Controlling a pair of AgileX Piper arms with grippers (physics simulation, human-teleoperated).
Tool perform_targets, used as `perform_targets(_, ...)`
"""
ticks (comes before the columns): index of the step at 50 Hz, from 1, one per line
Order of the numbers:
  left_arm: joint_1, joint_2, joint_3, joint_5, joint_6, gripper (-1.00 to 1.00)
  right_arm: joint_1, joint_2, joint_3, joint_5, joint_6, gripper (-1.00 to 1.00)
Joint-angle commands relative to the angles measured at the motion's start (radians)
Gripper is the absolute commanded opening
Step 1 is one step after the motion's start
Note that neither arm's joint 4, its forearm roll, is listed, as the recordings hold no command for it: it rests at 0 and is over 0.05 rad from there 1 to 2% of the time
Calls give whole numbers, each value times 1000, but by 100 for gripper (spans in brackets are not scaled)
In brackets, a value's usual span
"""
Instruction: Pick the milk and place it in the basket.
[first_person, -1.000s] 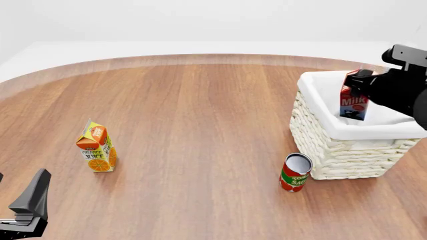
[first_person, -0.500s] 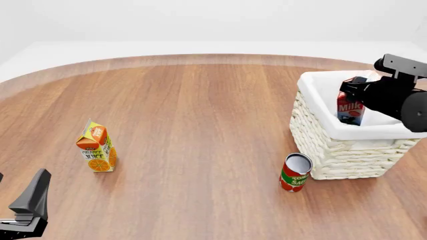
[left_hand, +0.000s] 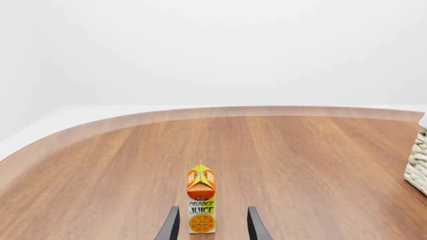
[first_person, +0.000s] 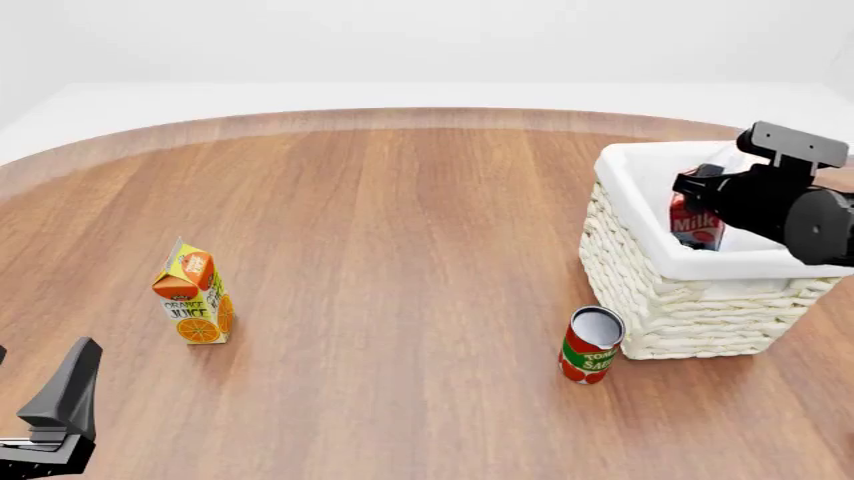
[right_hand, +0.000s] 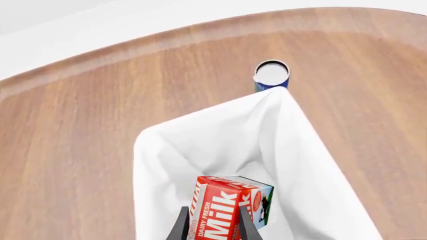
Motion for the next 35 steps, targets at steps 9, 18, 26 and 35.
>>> perform_targets(9,0,0,0,0,0,100,-16,-8,-22,-18,34,100)
perform_targets(18,0,0,0,0,0,100,-14,-17,-25,-13,28,100)
perform_targets(26,0,0,0,0,0,100,-8,-24,-24,-7,26,100)
perform_targets(35,0,0,0,0,0,100,-6,-49,-16,14,6,100)
